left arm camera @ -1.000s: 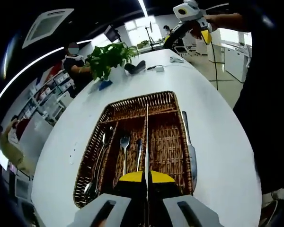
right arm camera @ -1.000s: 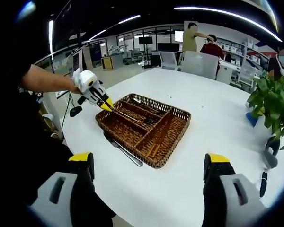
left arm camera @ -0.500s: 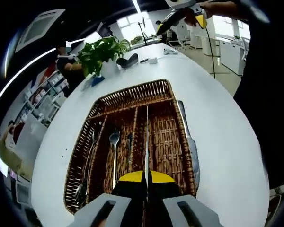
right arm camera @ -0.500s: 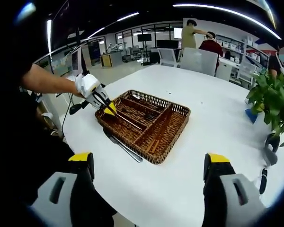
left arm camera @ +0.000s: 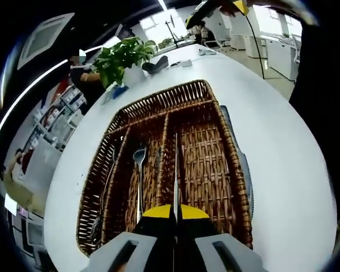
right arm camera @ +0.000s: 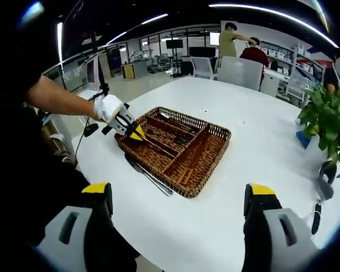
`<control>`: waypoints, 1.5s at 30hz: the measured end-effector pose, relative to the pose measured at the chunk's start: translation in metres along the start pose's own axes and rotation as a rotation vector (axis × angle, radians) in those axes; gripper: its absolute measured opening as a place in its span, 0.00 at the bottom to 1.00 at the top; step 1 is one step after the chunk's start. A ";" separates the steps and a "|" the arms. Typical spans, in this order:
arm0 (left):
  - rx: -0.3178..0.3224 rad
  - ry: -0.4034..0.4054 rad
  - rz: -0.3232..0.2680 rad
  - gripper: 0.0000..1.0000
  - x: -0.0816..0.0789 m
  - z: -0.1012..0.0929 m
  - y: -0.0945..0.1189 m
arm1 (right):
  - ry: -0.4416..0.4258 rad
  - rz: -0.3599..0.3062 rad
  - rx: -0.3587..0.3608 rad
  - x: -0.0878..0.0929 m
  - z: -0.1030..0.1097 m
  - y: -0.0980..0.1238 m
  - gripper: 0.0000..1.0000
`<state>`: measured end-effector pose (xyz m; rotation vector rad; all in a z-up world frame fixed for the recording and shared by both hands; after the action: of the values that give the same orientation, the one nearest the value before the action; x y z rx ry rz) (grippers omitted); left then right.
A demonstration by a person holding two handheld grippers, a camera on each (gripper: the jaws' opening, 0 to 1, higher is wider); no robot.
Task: Arrange the knives, forks, and spoons in their matching storage slots by inserting each utensil handle-first until every utensil is classified and aligned in the correct compartment
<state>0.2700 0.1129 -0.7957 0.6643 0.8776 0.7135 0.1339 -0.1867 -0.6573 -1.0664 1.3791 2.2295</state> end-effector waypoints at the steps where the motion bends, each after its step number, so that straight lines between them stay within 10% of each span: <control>1: 0.003 -0.001 -0.003 0.00 -0.001 0.000 -0.001 | 0.002 0.002 0.001 0.000 0.001 0.000 0.98; 29: 0.038 0.017 0.055 0.14 0.000 -0.015 -0.007 | 0.021 0.015 -0.007 0.002 0.006 -0.003 0.98; 37: -0.068 0.209 -0.007 0.14 -0.008 0.000 0.019 | 0.033 -0.005 -0.005 -0.006 0.007 -0.001 0.99; 45: -0.237 0.472 -0.083 0.45 0.002 0.019 0.062 | 0.053 -0.023 -0.010 -0.015 0.007 0.000 0.99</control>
<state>0.2697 0.1470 -0.7404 0.2455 1.2209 0.9008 0.1413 -0.1787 -0.6445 -1.1467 1.3718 2.2088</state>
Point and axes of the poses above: the point that each gripper's makers call its tool centre point, and the gripper's own axes: y roughly backward along the fingers, z roughly to its left, x roughly out of its underside, the point moved 6 cm from there along y, roughly backward along the fingers, and after that the axes turned 15 degrees about -y, right-handed, at the moved point
